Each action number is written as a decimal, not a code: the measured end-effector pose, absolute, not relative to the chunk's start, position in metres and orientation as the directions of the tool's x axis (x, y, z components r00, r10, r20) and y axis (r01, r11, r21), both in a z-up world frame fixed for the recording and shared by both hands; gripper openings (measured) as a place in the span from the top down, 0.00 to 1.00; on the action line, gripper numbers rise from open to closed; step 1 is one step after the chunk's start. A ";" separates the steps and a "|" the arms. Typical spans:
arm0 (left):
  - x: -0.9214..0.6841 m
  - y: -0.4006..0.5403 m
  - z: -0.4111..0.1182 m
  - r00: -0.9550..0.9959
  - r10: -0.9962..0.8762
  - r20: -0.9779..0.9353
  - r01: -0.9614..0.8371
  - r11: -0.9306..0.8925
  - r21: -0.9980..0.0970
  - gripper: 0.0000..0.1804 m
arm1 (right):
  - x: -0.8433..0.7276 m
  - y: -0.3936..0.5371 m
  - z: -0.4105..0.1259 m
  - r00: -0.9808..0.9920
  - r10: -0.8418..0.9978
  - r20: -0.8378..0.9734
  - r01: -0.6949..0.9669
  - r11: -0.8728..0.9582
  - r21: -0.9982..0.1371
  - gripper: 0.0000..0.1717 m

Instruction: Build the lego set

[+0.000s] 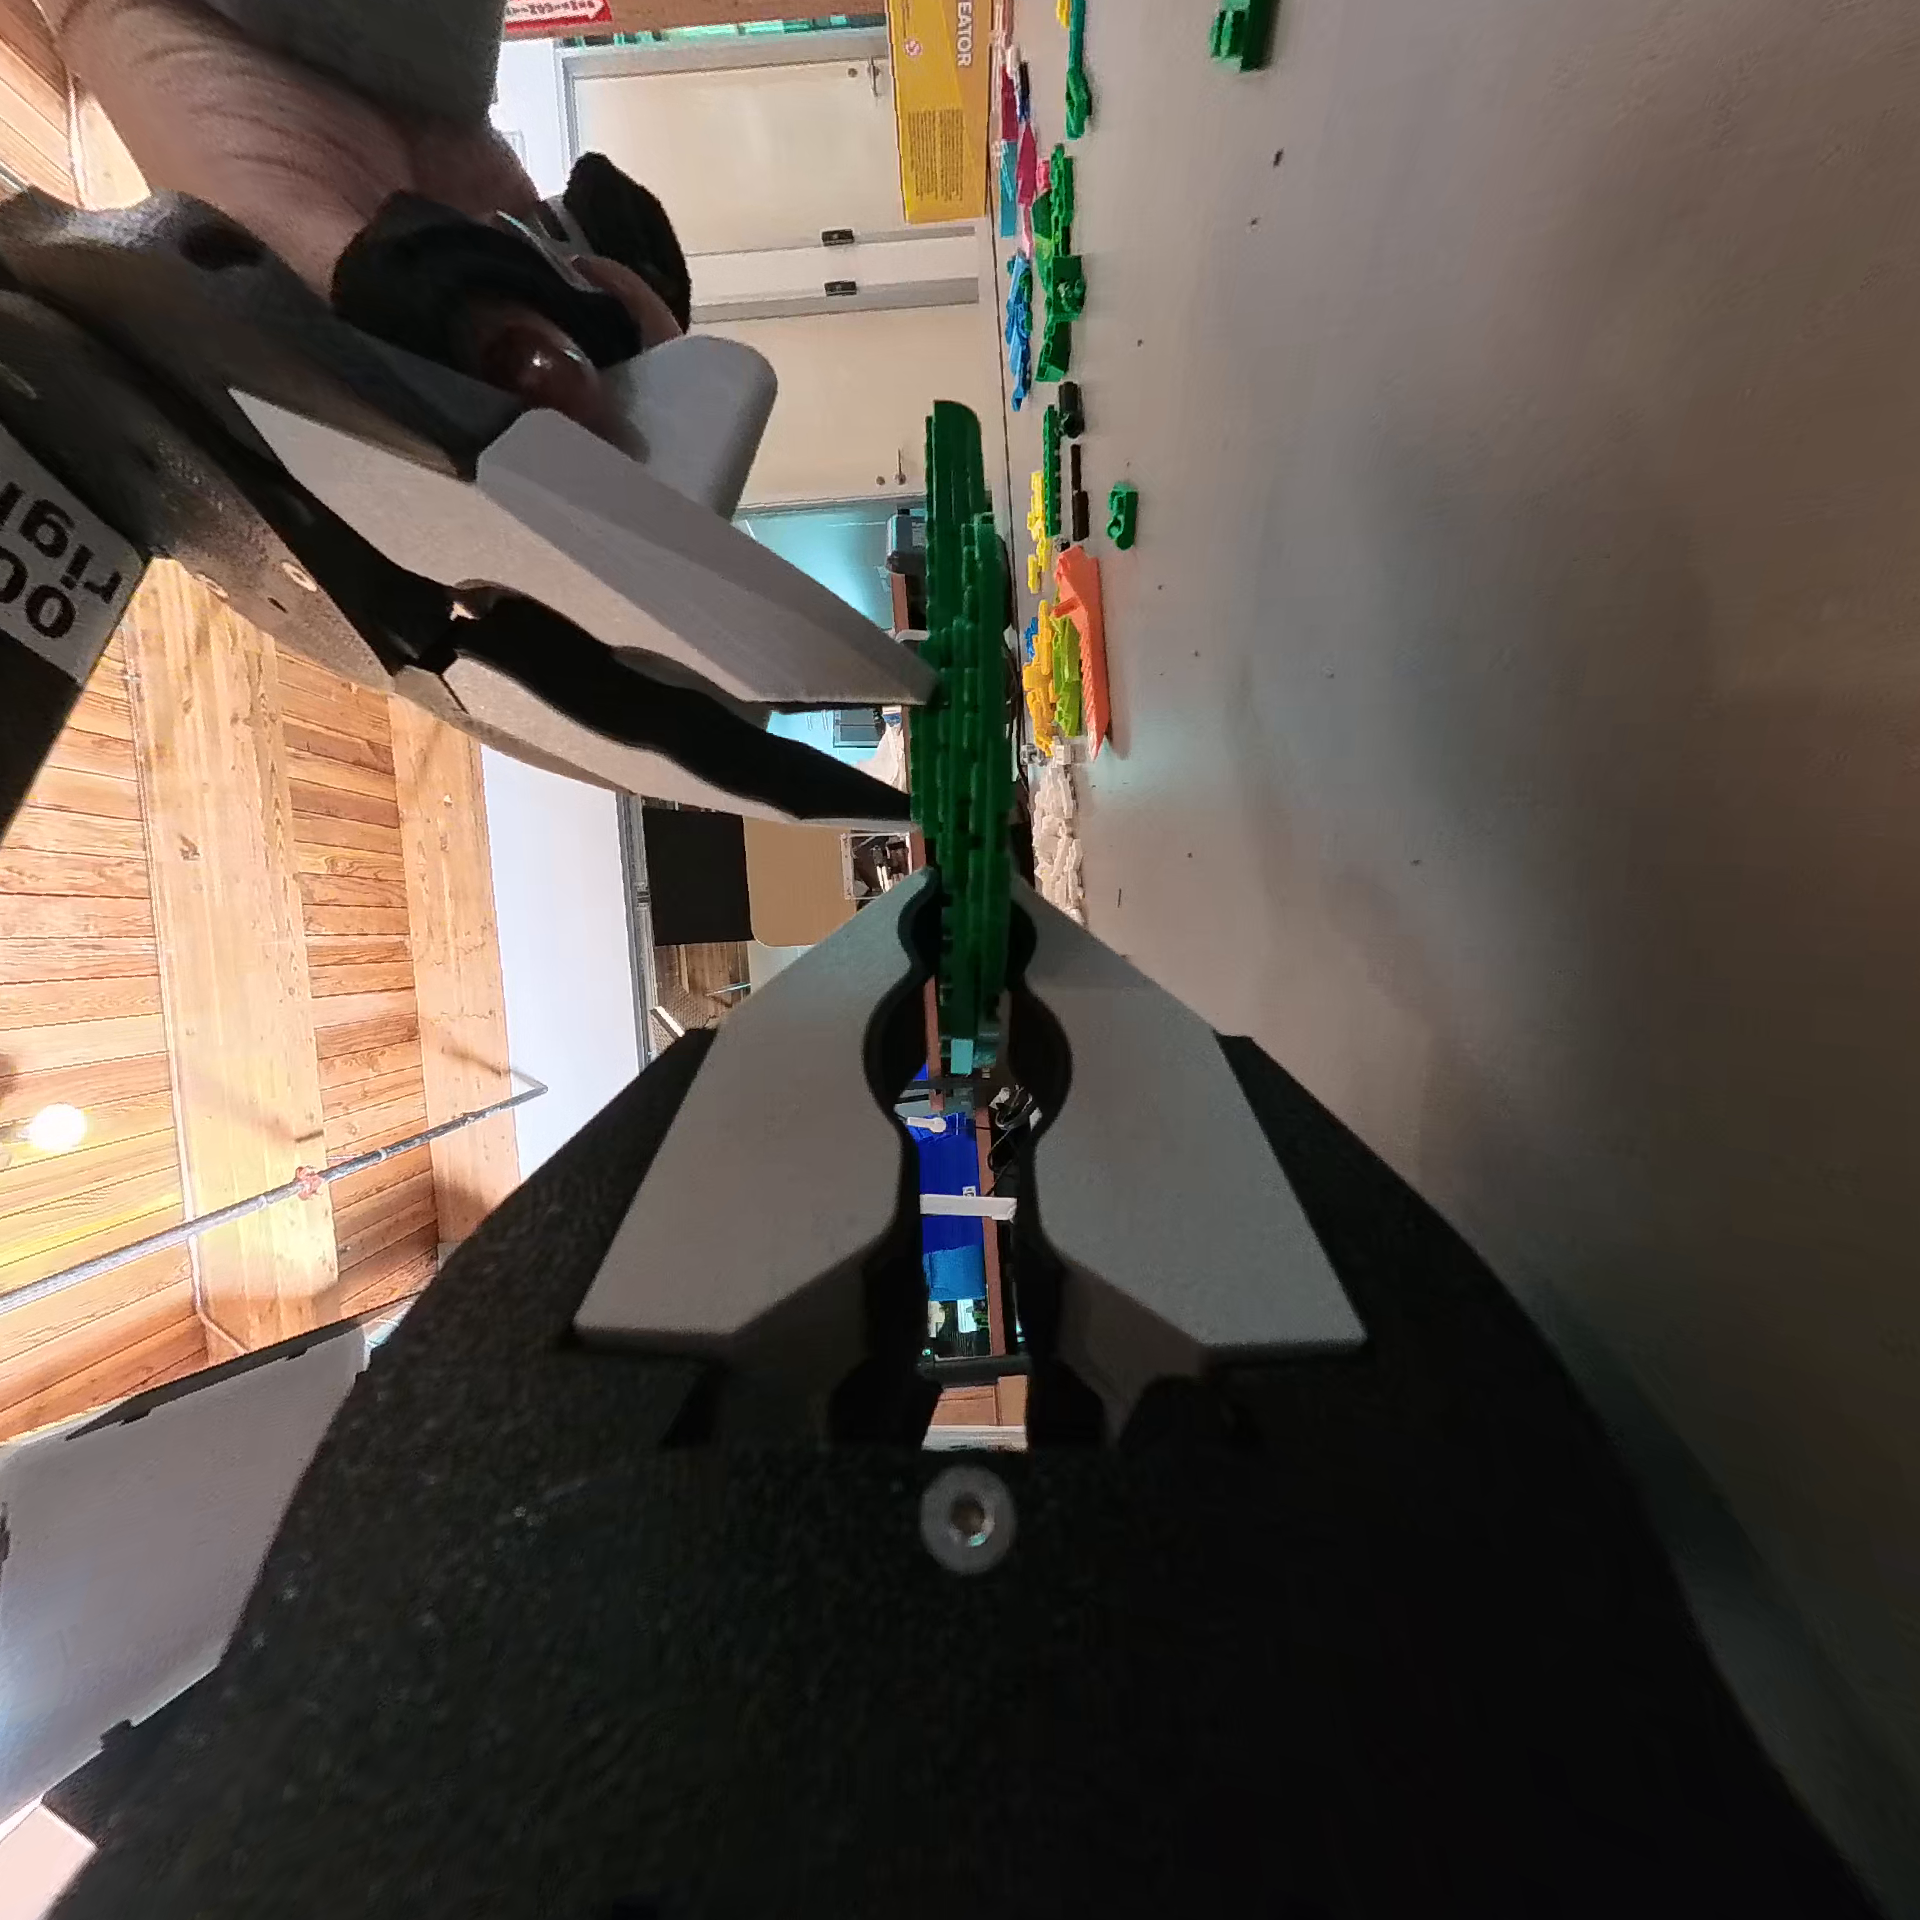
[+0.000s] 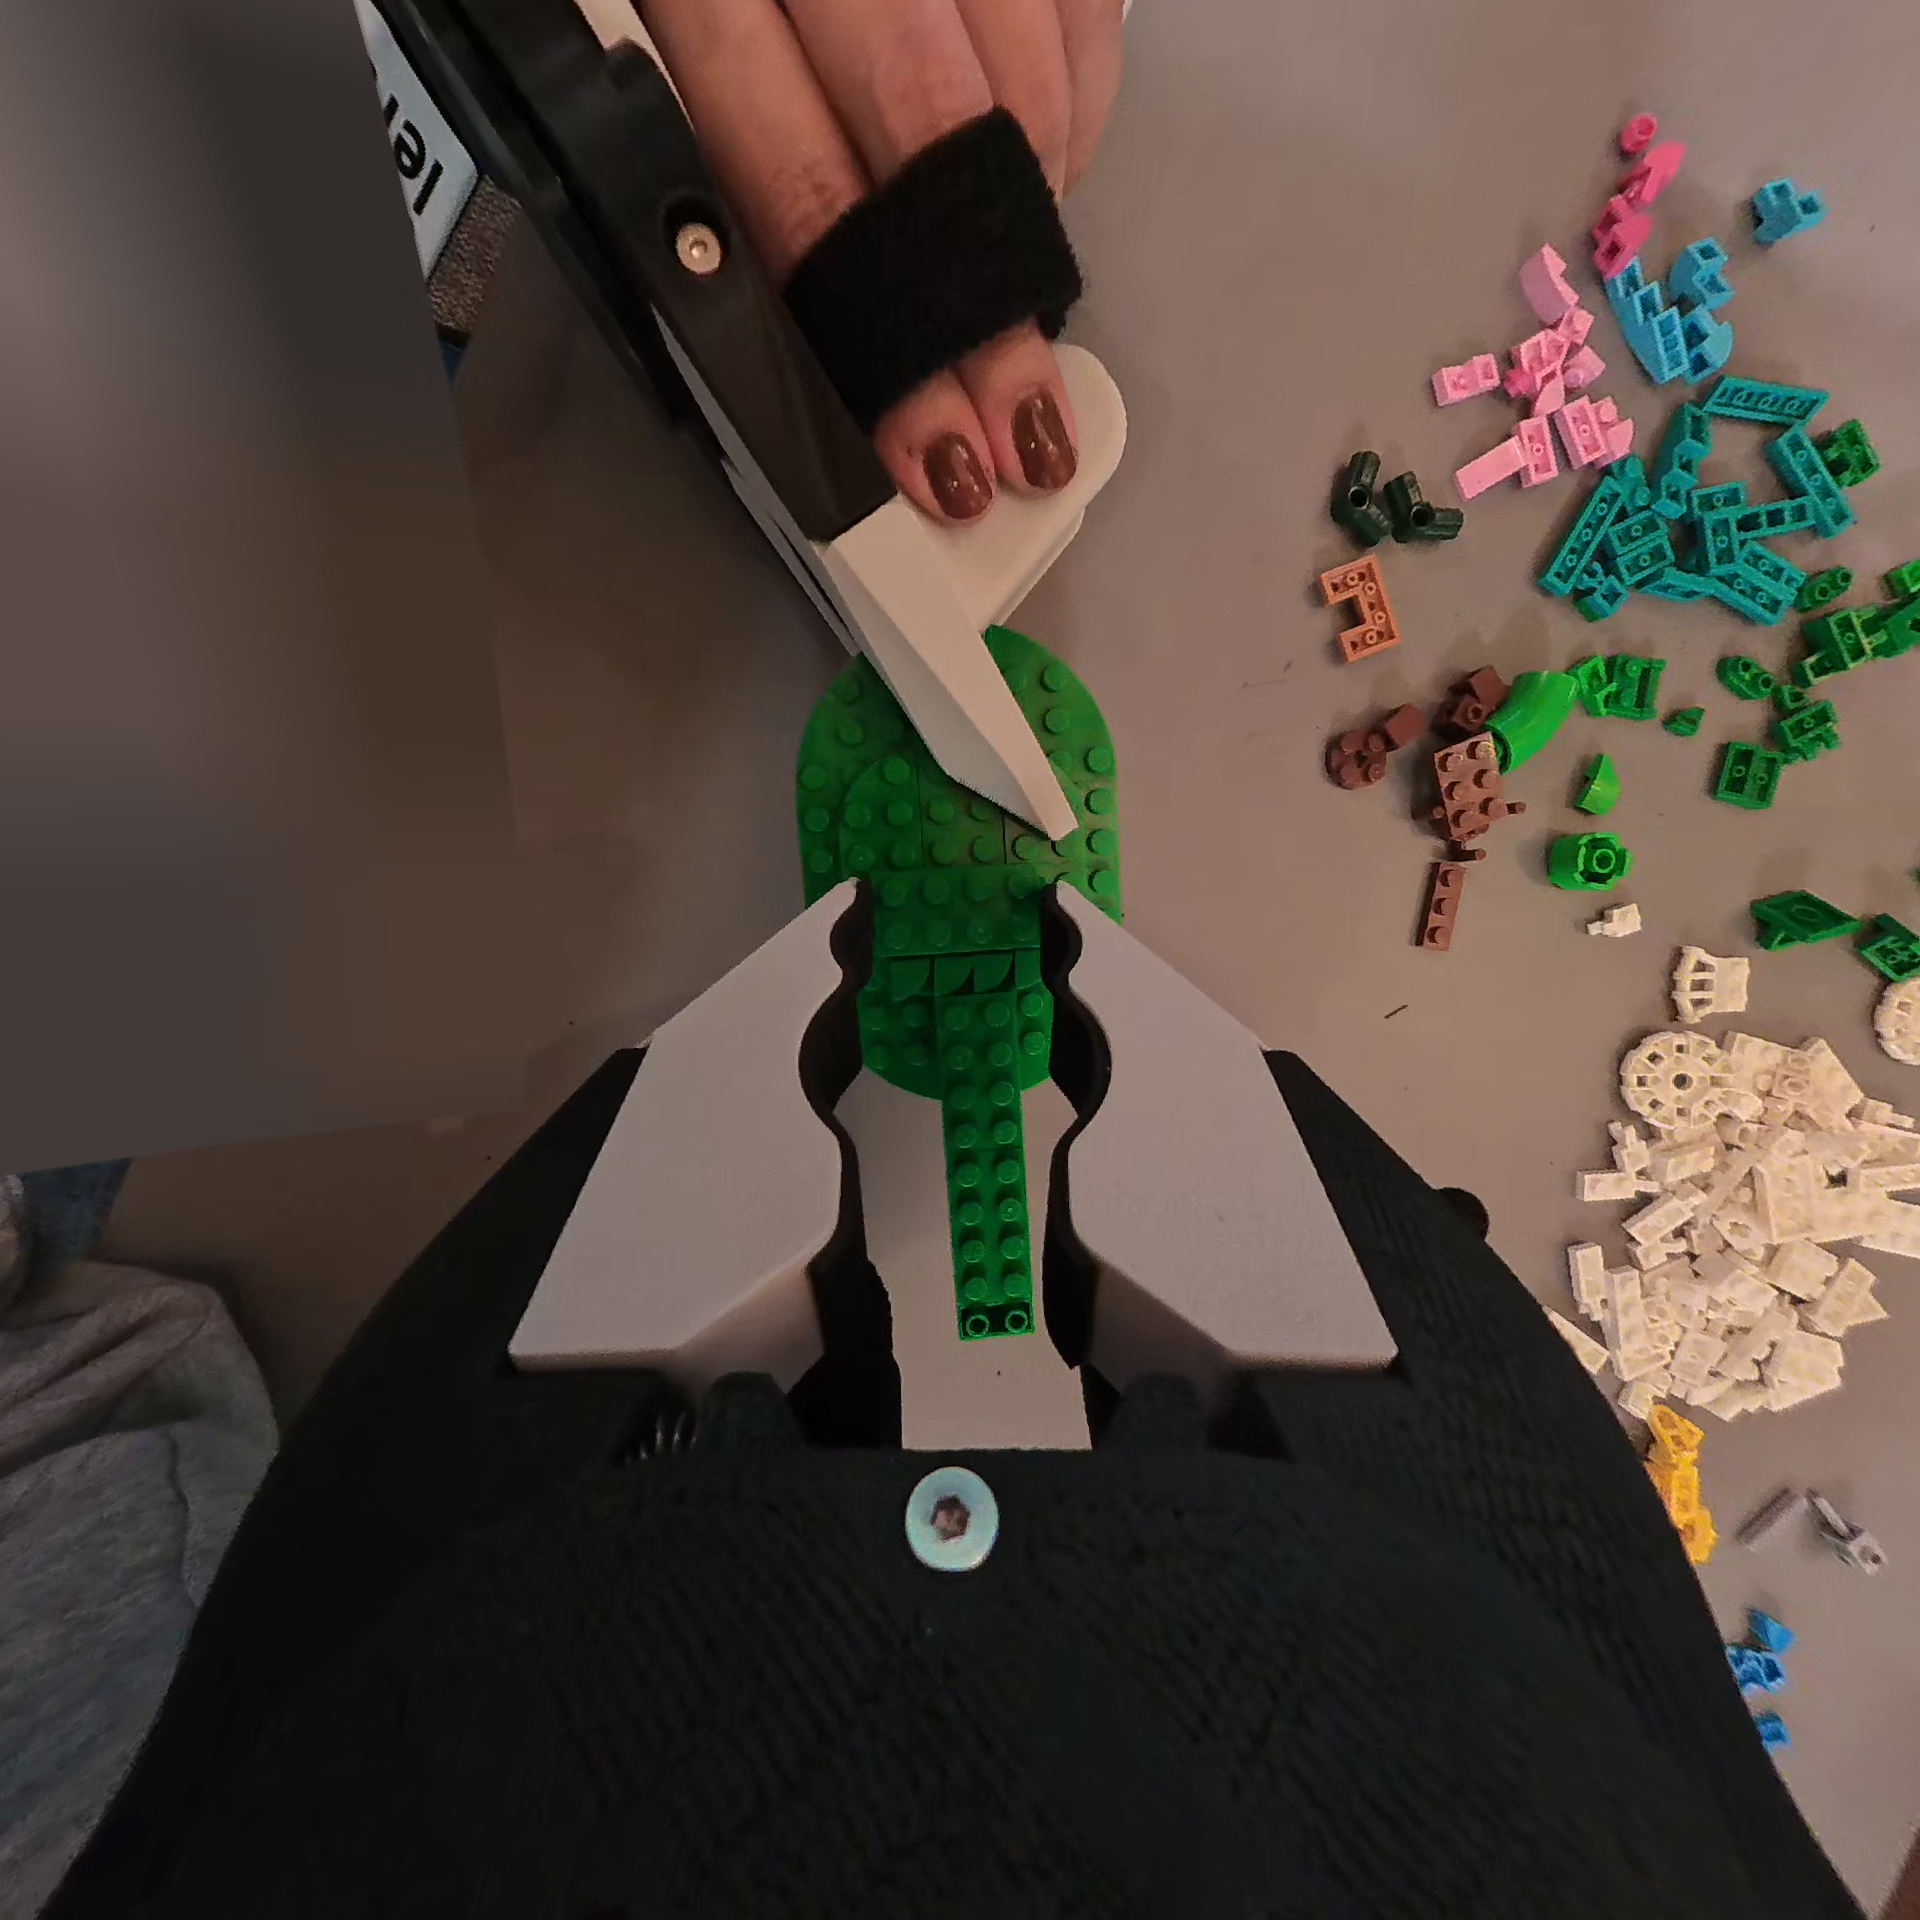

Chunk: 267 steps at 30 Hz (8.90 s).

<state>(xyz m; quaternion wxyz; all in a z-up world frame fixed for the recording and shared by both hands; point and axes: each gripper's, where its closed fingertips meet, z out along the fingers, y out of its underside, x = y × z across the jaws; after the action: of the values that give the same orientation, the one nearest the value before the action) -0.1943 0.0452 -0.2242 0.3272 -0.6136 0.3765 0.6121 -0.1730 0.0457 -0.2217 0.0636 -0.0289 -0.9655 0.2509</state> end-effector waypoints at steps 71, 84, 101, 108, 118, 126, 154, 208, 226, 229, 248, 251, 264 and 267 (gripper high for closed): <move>-0.202 0.045 -0.219 0.035 -0.015 -0.999 -0.846 -0.533 -0.022 0.97 | -0.169 0.043 -0.196 -0.759 0.134 0.637 -0.231 0.860 -0.456 0.37; -0.201 0.044 -0.221 0.129 -0.002 -0.992 -0.843 -0.527 -0.108 0.97 | -0.186 0.034 -0.222 -0.310 0.128 0.942 -0.346 0.908 -0.237 0.57; -0.195 0.047 -0.223 0.166 -0.011 -0.986 -0.851 -0.506 -0.138 0.97 | -0.199 0.047 -0.222 -0.122 -0.018 0.992 -0.226 0.974 -0.010 0.93; -0.198 0.047 -0.223 0.150 -0.014 -0.989 -0.837 -0.533 -0.120 0.97 | -0.202 0.050 -0.222 -0.098 -0.068 0.993 -0.151 0.987 0.053 0.93; -0.193 0.050 -0.228 0.170 -0.043 -0.984 -0.852 -0.508 -0.125 0.97 | -0.198 0.051 -0.227 -0.082 -0.134 0.988 -0.226 0.968 0.113 0.93; -0.194 0.050 -0.229 0.250 -0.027 -0.968 -0.851 -0.483 -0.207 0.96 | -0.200 0.050 -0.229 -0.153 0.019 0.988 -0.225 0.973 -0.053 0.93; -0.183 0.052 -0.235 0.252 -0.077 -0.965 -0.872 -0.451 -0.191 0.97 | -0.203 0.055 -0.238 -0.199 0.025 0.980 -0.227 0.971 -0.071 0.92; -0.185 0.051 -0.236 0.195 -0.092 -0.977 -0.876 -0.465 -0.131 0.97 | -0.202 0.056 -0.236 -0.165 -0.059 0.984 -0.212 0.977 0.023 0.93; -0.192 0.051 -0.238 0.281 -0.081 -0.956 -0.844 -0.494 -0.206 0.97 | -0.201 0.055 -0.239 -0.267 0.117 0.957 -0.245 0.952 -0.185 0.93; -0.192 0.050 -0.240 0.285 -0.089 -0.954 -0.846 -0.492 -0.207 0.97 | -0.201 0.053 -0.240 -0.229 0.053 0.972 -0.273 0.955 -0.116 0.93; -0.192 0.046 -0.235 0.380 -0.045 -0.924 -0.817 -0.484 -0.313 0.97 | -0.201 0.052 -0.235 -0.208 0.085 0.974 -0.204 0.970 -0.129 0.93; -0.192 0.047 -0.238 0.364 -0.065 -0.929 -0.823 -0.489 -0.288 0.97 | -0.201 0.052 -0.239 -0.245 0.102 0.964 -0.207 0.966 -0.155 0.93; -0.192 0.048 -0.238 0.343 -0.062 -0.937 -0.831 -0.486 -0.271 0.97 | -0.200 0.051 -0.241 -0.267 0.142 0.953 -0.227 0.952 -0.206 0.87; -0.193 0.048 -0.239 0.334 -0.070 -0.940 -0.828 -0.499 -0.257 0.97 | -0.202 0.052 -0.242 -0.242 0.100 0.965 -0.207 0.966 -0.152 0.88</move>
<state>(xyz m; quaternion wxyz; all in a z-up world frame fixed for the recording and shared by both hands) -0.1930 0.0476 -0.2391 0.3906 -0.7172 0.3128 0.4850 -0.2019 0.0524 -0.2420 0.6145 0.0344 -0.7782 0.1251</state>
